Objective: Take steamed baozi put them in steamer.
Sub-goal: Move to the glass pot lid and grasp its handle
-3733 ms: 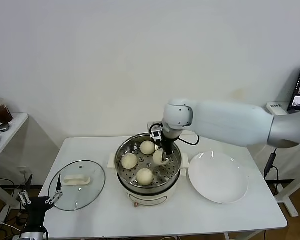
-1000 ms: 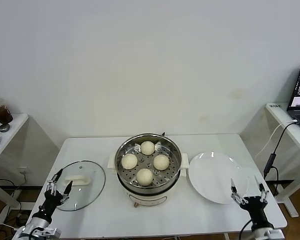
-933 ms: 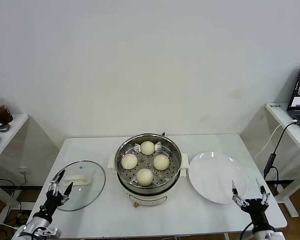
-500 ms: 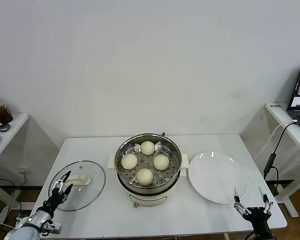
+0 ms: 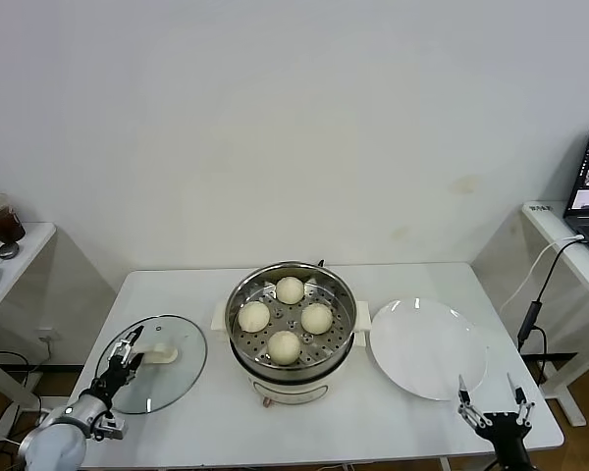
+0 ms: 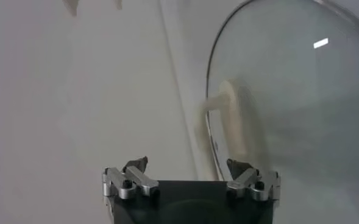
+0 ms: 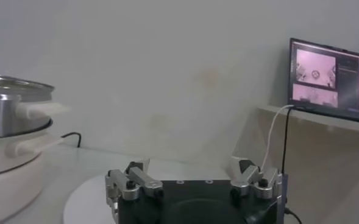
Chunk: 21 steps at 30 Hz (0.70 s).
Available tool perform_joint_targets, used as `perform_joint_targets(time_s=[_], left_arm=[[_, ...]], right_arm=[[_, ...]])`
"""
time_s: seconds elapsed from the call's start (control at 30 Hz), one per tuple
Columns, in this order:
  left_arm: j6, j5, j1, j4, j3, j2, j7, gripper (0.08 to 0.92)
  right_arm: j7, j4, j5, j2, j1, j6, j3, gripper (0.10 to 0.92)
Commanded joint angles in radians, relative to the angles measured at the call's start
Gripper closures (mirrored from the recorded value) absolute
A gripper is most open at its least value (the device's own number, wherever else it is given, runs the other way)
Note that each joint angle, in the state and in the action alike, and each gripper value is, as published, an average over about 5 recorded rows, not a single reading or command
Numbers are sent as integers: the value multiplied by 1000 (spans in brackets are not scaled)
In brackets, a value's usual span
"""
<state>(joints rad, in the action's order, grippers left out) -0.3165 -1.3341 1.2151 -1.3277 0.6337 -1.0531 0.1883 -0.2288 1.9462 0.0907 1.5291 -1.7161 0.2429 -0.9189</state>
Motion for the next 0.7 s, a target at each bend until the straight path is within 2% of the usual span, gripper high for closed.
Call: perform_joint_targets(time_s=[0.03, 0.13, 0.4, 0.7], left_arm=[[3, -19, -66, 72, -10, -2, 0, 182], [3, -17, -69, 76, -11, -2, -2, 229], [3, -12, -80, 114, -15, -13, 0, 459], [6, 39, -67, 113, -2, -24, 53, 718]], right_arm=[[-2, 0, -7, 6, -7, 1, 2, 203], [-2, -1, -12, 8, -7, 0, 7, 203], [-3, -4, -25, 12, -7, 1, 21, 203], [-4, -1, -34, 12, -11, 4, 29, 203]])
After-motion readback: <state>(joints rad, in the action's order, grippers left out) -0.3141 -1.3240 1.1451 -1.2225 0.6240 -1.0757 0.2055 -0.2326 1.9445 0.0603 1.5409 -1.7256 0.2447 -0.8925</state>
